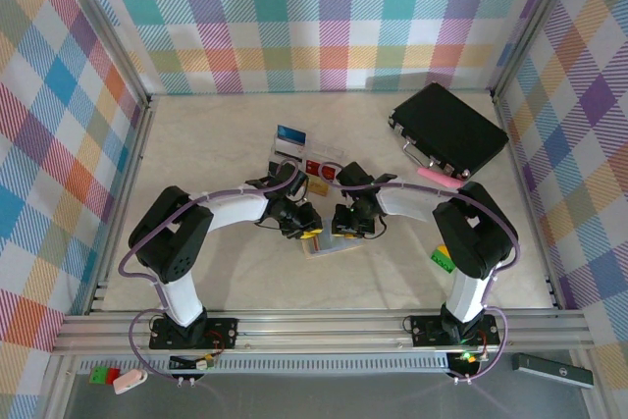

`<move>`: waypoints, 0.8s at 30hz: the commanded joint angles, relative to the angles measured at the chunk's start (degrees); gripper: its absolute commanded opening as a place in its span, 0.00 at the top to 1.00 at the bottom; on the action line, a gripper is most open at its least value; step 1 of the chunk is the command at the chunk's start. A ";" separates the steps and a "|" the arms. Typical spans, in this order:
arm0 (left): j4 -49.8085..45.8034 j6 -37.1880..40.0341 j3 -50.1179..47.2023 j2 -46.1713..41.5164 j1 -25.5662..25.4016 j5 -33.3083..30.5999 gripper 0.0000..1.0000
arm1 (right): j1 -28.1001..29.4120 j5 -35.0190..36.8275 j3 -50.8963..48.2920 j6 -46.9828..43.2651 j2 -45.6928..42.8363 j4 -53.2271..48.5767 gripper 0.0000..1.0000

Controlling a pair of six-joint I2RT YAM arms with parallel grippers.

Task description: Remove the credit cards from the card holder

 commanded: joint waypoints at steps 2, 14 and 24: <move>-0.61 1.33 2.36 1.41 -1.26 1.18 0.77 | 0.99 -1.69 -4.01 0.71 5.00 2.34 0.75; 0.44 1.76 2.64 0.62 -1.35 1.67 0.77 | -0.20 -4.14 -5.80 1.47 2.93 5.00 0.77; 0.58 1.99 1.24 -1.64 -1.35 1.14 0.78 | -0.63 -4.97 -6.81 1.89 1.38 6.24 0.78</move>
